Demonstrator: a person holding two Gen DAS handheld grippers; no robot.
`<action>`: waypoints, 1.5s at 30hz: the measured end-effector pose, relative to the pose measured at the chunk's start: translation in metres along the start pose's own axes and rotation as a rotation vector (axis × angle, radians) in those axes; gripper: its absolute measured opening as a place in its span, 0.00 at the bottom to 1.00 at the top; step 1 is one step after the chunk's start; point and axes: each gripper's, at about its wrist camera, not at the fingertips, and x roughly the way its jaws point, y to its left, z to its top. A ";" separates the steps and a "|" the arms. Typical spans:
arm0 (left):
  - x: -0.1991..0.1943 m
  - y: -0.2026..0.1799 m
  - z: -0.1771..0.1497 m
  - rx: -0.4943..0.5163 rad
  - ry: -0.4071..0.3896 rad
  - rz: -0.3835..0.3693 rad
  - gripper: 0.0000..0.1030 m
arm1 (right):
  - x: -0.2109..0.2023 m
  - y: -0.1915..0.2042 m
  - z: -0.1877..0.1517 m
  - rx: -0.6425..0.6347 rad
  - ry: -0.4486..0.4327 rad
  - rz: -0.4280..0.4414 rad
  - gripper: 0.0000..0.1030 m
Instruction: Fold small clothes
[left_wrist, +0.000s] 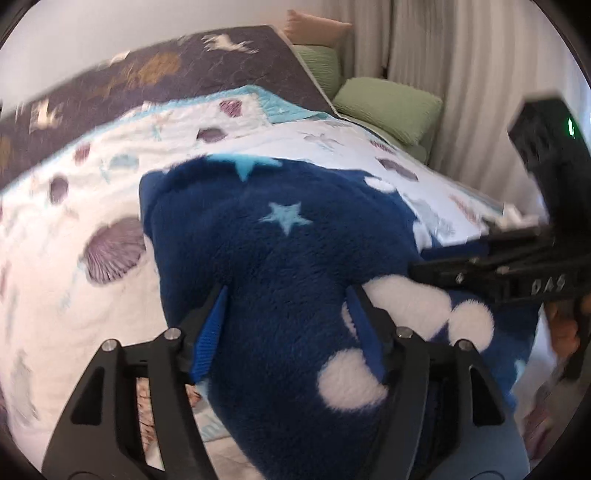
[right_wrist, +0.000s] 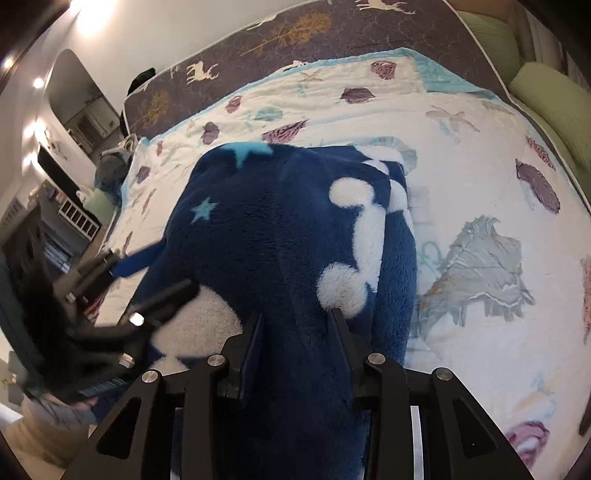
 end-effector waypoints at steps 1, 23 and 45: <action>0.000 0.000 0.003 -0.002 0.011 0.007 0.65 | 0.002 -0.003 0.002 0.025 -0.003 0.004 0.34; -0.052 -0.018 -0.045 -0.002 -0.017 0.059 0.69 | -0.035 0.006 -0.063 -0.017 0.000 -0.013 0.39; -0.016 0.063 -0.036 -0.408 0.093 -0.323 0.99 | -0.006 -0.071 -0.027 0.248 0.124 0.304 1.00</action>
